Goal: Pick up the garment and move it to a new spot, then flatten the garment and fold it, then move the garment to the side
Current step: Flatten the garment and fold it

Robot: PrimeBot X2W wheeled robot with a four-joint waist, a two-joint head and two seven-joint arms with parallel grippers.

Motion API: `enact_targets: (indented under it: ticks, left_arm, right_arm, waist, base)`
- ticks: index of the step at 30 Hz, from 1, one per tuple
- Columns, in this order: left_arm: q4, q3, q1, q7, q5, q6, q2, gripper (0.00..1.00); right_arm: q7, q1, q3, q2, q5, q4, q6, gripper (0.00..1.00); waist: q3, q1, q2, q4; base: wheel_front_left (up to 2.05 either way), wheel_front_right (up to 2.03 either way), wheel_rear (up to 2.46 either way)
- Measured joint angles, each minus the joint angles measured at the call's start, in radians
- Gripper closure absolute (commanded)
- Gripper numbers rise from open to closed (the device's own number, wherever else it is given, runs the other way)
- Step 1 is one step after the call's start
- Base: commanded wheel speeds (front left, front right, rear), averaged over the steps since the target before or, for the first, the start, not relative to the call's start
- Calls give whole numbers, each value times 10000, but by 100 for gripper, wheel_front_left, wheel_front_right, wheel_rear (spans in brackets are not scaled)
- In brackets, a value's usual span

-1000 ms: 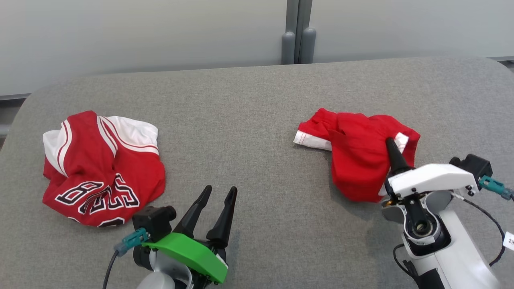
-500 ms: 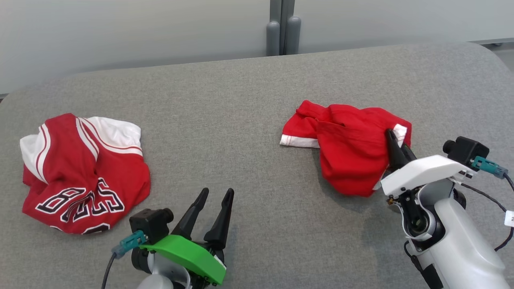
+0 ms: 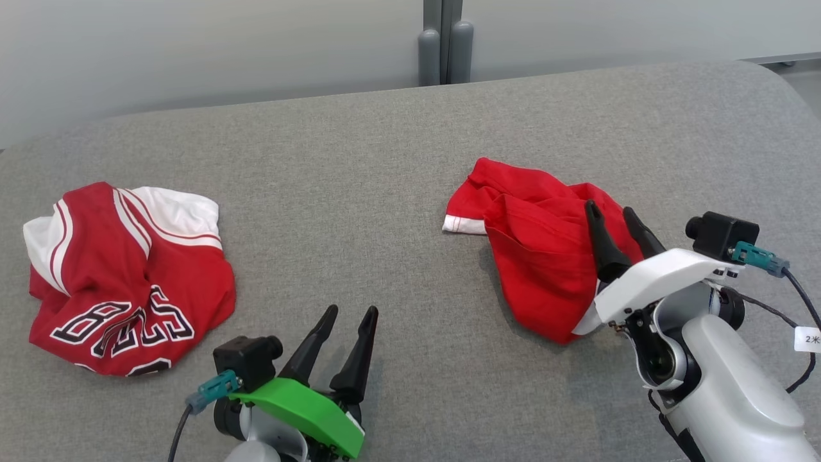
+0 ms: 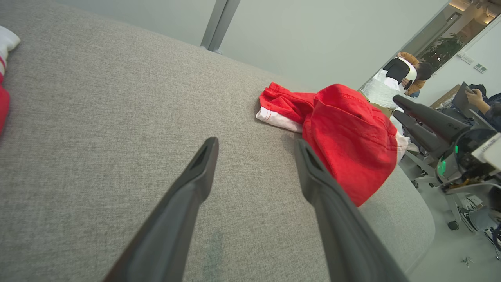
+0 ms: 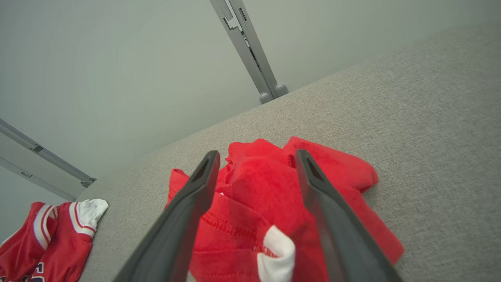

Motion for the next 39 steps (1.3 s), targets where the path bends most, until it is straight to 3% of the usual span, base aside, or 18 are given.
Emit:
enact_targets:
  ticks: [5,19,22,25,28,31,36,39]
  left_arm:
    - [222,25,5,-92,-6,-12,-6,0]
    - [167,288,356,-222,-17,88,71,0]
    - [140,213,365,-209,-17,94,69,0]
    - [119,71,364,-165,-15,92,65,0]
    - [117,33,360,-161,-12,92,63,0]
    - [121,38,355,-161,-12,92,63,0]
    - [119,36,346,-161,-12,92,61,0]
    - [117,44,343,-161,-12,92,59,0]
  right_arm:
    - [-192,119,748,-853,-1158,-711,314,0]
    - [-15,1681,1707,-1887,-2309,-1335,355,0]
    - [-142,1678,1699,-1925,-2464,-1432,353,0]
    - [-150,1673,1662,-1973,-2466,-1463,351,7]
    - [-148,1662,1674,-2015,-2470,-1463,355,2]
    - [-132,1659,1674,-2017,-2435,-1453,359,13]
    - [-59,1654,1687,-2021,-2405,-1407,460,10]
    - [6,1654,1643,-1996,-2303,-1350,454,21]
  waist:
    - [-162,0,0,88]
    - [-418,0,0,-322]
    - [-363,0,0,-414]
    - [-272,0,0,-407]
    - [-204,0,0,-324]
    - [-157,0,0,-199]
    - [-115,0,0,11]
    - [-95,0,0,131]
  base:
    - [0,0,0]
    - [0,0,0]
    - [0,0,0]
    - [0,0,0]
    - [0,0,0]
    - [0,0,0]
    - [0,0,0]
    - [0,0,0]
